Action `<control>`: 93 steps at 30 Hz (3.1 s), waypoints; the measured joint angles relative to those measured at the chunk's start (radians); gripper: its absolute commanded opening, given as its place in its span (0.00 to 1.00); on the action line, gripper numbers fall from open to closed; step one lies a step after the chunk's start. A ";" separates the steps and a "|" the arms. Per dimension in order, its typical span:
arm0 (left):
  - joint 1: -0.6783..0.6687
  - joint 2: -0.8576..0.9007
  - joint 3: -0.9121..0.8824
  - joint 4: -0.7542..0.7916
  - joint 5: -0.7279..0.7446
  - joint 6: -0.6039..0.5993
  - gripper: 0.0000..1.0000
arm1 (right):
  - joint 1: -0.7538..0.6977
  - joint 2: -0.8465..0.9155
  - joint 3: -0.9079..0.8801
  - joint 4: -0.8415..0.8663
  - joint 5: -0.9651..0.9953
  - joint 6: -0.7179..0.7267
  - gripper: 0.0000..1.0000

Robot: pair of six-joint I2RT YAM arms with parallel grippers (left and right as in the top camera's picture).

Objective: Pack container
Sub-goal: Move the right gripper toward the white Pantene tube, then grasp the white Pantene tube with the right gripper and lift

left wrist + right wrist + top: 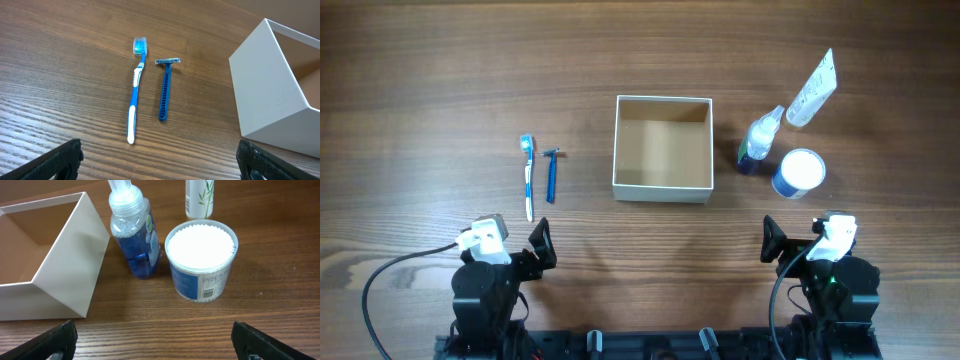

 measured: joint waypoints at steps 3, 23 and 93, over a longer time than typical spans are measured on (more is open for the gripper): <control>0.000 0.000 0.000 0.000 0.000 0.000 0.99 | 0.000 0.000 0.000 0.000 0.000 0.000 1.00; 0.000 0.000 0.000 0.000 0.000 0.000 1.00 | 0.000 0.045 0.056 0.483 -0.157 0.372 1.00; 0.000 -0.001 -0.004 -0.003 0.000 0.000 1.00 | 0.086 1.316 1.517 -0.267 0.053 -0.078 0.04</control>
